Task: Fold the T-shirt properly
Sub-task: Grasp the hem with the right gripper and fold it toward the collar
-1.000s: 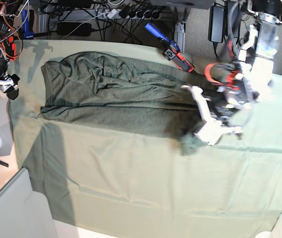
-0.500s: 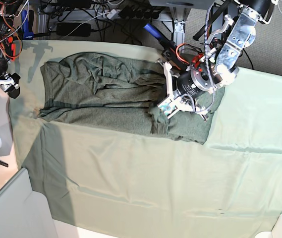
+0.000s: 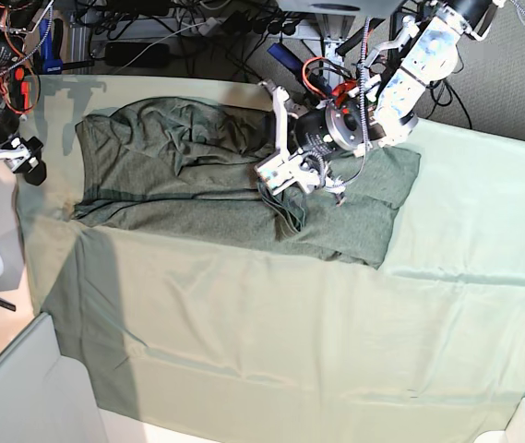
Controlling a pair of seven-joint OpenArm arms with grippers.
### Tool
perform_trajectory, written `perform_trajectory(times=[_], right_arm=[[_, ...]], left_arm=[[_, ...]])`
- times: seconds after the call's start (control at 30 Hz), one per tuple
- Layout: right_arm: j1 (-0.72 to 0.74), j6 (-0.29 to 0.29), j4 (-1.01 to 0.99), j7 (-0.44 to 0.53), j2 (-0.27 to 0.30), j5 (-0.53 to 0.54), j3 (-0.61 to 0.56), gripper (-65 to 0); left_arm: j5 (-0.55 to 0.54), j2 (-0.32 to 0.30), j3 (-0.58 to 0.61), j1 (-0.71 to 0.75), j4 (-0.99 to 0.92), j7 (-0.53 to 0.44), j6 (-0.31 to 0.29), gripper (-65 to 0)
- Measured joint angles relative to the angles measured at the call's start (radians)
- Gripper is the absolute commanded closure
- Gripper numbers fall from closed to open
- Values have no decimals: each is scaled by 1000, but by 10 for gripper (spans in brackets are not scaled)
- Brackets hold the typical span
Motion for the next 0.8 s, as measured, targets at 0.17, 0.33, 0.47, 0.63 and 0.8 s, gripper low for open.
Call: perform_trajectory(times=[0.17,0.33,0.47,0.63,0.8], right_arm=[[47,6,4,90,0,3,0,-321],[106,7,4,71,1,-4,-77,-321],[148,7,4,79,0,-5,-212,-321],[181,7,4,133,-30,-156,-359,-321],[180,7,4,187,-73,-224,-381,-290]], left_arm=[[-1,5,42,-8,102,-13,-34,-280],[0,5,122,-5,99,-2,-34,-280],[3,5,141,-5,99,22,-34,-280],[3,5,142,-5,99,40,-34,-280],[5,5,142,-5,99,48,-34,-280]])
